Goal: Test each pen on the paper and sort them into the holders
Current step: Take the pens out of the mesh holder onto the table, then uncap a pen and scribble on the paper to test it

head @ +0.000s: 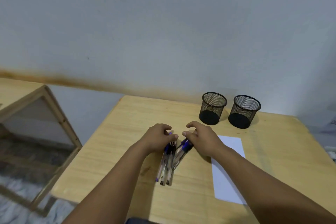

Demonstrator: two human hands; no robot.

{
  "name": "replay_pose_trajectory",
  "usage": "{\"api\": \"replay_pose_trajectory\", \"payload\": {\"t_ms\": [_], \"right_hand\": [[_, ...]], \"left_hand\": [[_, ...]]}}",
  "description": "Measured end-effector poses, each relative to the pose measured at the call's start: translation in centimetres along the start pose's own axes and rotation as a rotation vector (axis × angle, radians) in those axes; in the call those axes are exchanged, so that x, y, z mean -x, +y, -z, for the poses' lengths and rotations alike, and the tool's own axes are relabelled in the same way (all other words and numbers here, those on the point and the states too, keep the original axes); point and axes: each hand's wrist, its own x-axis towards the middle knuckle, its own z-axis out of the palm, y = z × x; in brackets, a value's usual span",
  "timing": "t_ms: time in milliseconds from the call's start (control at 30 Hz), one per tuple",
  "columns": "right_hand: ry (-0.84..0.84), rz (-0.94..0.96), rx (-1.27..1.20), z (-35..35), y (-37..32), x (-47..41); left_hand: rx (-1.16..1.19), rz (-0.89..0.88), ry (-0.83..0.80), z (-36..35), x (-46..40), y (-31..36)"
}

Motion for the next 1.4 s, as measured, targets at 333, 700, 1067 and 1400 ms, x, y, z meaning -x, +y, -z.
{"api": "replay_pose_trajectory", "payload": {"t_ms": [333,700,1067,1400], "right_hand": [[-0.062,0.153,0.111,-0.2,0.0,3.5],[-0.101,0.448,0.385,-1.1,0.1,6.2],[0.101,0.394,-0.08,1.5,1.0,8.6],[0.226,-0.113,-1.025,3.5,1.3,10.0]], "left_hand": [[-0.049,-0.148,0.112,0.0,3.0,-1.9],[-0.272,-0.338,0.021,-2.7,4.8,-2.1],[-0.238,-0.394,0.067,-2.3,4.6,-1.3],[-0.14,-0.462,0.025,-5.0,4.4,2.7]]}}
